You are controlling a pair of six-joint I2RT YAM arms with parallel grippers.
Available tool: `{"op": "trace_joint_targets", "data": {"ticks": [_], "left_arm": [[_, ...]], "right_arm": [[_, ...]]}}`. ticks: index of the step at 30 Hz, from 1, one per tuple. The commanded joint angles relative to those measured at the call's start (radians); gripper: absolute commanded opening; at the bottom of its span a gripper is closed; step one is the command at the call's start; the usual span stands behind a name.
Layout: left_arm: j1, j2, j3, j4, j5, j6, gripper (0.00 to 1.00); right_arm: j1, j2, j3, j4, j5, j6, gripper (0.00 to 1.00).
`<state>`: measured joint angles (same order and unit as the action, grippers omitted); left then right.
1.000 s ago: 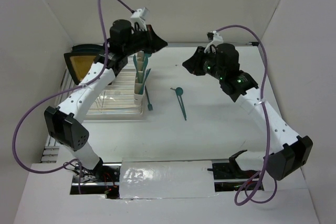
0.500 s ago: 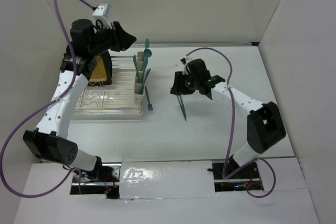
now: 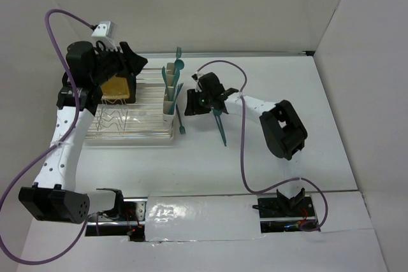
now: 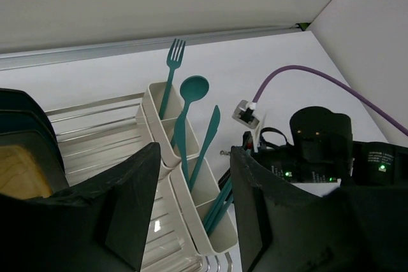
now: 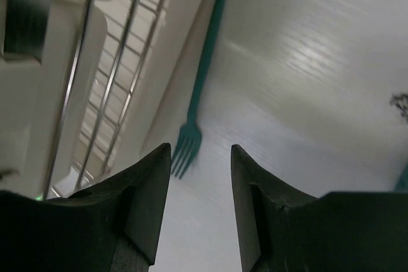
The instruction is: Sort the eating utensils into containers
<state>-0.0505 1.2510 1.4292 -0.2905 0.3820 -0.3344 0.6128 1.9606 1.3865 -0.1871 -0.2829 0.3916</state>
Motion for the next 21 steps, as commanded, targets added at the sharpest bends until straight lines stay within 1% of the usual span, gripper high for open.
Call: {"op": "trace_joint_targets", "data": {"ticks": [1,5,9,13,17,21], "left_arm": [[0.008,-0.033,-0.007,0.033,-0.025,0.041,0.6],[0.008,-0.044,-0.023,0.039,-0.026,0.041,0.61],[0.009,-0.05,-0.032,0.042,-0.026,0.043,0.61],[0.009,-0.055,-0.039,0.045,-0.023,0.044,0.62],[0.009,-0.055,-0.044,0.044,-0.022,0.044,0.62],[0.008,-0.062,-0.053,0.042,-0.023,0.044,0.62]], "right_arm": [[0.054,0.047,0.104,0.026,0.051,0.02,0.49],[0.056,0.101,0.115,0.017,0.051,0.059,0.47],[0.059,0.109,0.106,0.049,0.016,0.073,0.46],[0.08,0.161,0.16,-0.015,0.075,0.04,0.46],[0.093,0.17,0.16,-0.015,0.087,0.044,0.44],[0.088,0.164,0.137,0.029,0.038,0.062,0.4]]}}
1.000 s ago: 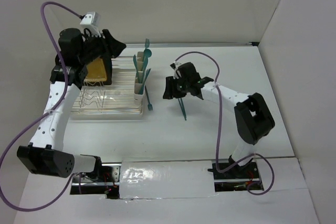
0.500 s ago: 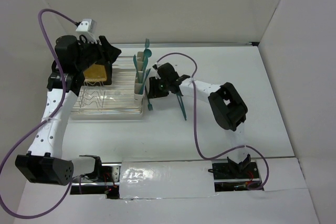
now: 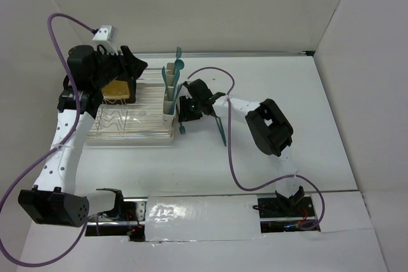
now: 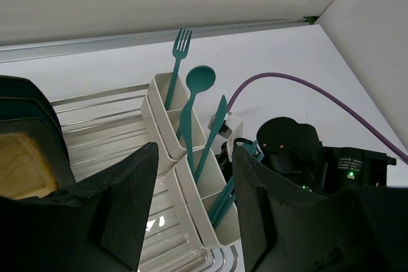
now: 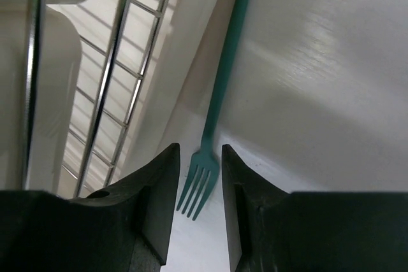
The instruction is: Sort the eating utensils into containers
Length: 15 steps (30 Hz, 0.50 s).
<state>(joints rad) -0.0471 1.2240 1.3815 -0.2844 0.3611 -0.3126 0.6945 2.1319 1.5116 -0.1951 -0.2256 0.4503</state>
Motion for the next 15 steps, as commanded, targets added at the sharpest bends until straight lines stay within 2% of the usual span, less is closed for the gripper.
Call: {"op": "trace_joint_targets", "data": {"ticks": [1,7,11,15], "left_arm": [[0.004,-0.034,-0.004,0.036,-0.001,0.023,0.62],[0.004,-0.034,-0.015,0.045,0.006,0.015,0.62],[0.004,-0.035,-0.019,0.047,0.006,0.015,0.62],[0.004,-0.037,-0.018,0.044,-0.005,0.021,0.62]], "right_arm": [[0.007,-0.009,0.012,0.052,-0.032,0.008,0.39],[0.007,-0.026,0.002,0.092,-0.106,0.019,0.24],[0.008,0.008,0.013,0.092,-0.139,0.034,0.1],[0.008,0.028,0.013,0.092,-0.139,0.034,0.08]]}}
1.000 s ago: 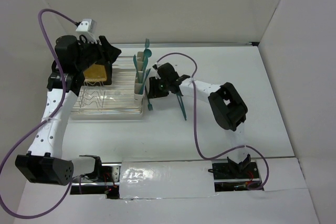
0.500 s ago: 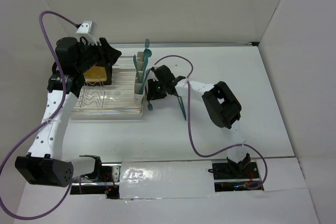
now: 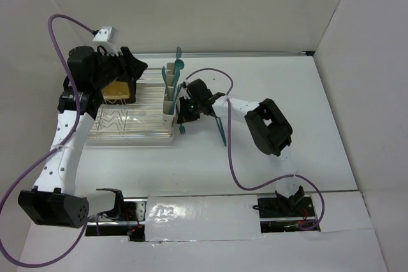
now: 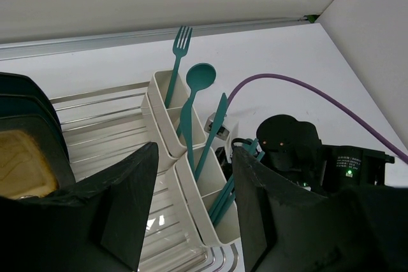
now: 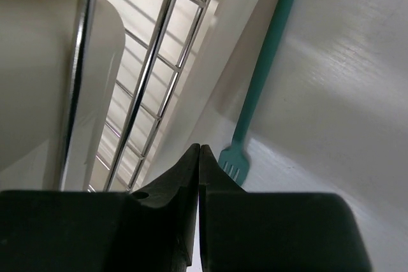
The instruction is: Sort the eating utensils into containers
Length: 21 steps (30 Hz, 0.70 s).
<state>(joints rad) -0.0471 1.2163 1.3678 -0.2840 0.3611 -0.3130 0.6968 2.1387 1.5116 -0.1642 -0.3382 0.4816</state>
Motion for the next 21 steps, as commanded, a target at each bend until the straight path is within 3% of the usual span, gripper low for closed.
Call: {"op": "trace_joint_targets", "data": {"ticks": [1,11,21], "left_arm": [[0.006,-0.031,-0.003,0.043,-0.005,0.022,0.62],[0.004,-0.024,-0.003,0.048,-0.016,0.035,0.62],[0.006,-0.026,-0.003,0.043,-0.021,0.043,0.62]], "right_arm": [[0.006,0.029,0.022,0.061,-0.027,-0.001,0.08],[-0.02,0.101,0.012,0.071,-0.016,0.021,0.07],[-0.137,-0.057,-0.258,0.051,0.107,0.086,0.04]]}}
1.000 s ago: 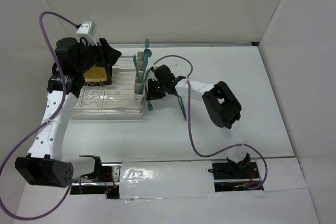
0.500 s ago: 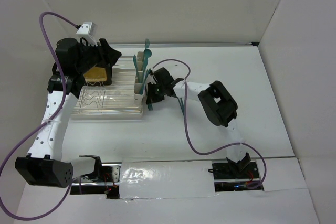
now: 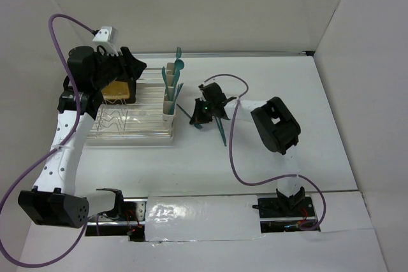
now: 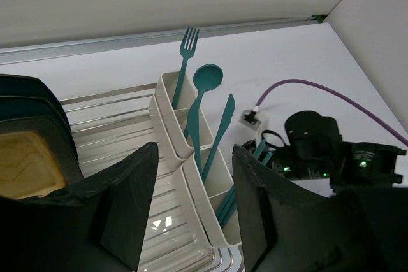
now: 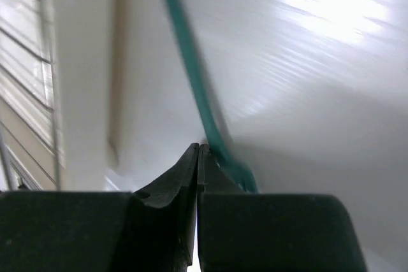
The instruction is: Sort the eating utensils into containers
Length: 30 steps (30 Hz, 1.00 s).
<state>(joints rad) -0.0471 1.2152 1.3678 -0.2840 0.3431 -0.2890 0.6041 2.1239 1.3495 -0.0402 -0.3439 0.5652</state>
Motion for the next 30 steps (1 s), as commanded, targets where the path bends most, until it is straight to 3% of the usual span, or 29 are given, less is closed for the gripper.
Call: {"op": "trace_joint_targets", "data": {"ticks": [1,12,15,21,25,30], "left_arm": [[0.004,-0.022,0.0,0.042,0.0,0.017,0.62],[0.006,-0.025,-0.004,0.06,0.114,0.027,0.62],[0.004,-0.031,-0.012,0.066,0.128,0.028,0.62],[0.004,-0.029,-0.019,0.071,0.14,0.03,0.62],[0.004,-0.032,-0.021,0.083,0.158,0.033,0.62],[0.004,-0.045,-0.022,0.083,0.169,0.059,0.63]], "right_arm": [[-0.071,-0.06,-0.145,-0.073,0.121,0.005,0.04],[-0.158,-0.3,-0.432,-0.095,0.177,-0.012,0.03],[-0.193,-0.34,-0.458,-0.084,0.114,-0.013,0.03],[-0.171,-0.407,-0.319,0.002,-0.102,-0.05,0.03],[-0.173,-0.32,-0.146,-0.045,-0.181,-0.03,0.03],[-0.168,-0.23,0.022,-0.136,-0.092,0.071,0.07]]}}
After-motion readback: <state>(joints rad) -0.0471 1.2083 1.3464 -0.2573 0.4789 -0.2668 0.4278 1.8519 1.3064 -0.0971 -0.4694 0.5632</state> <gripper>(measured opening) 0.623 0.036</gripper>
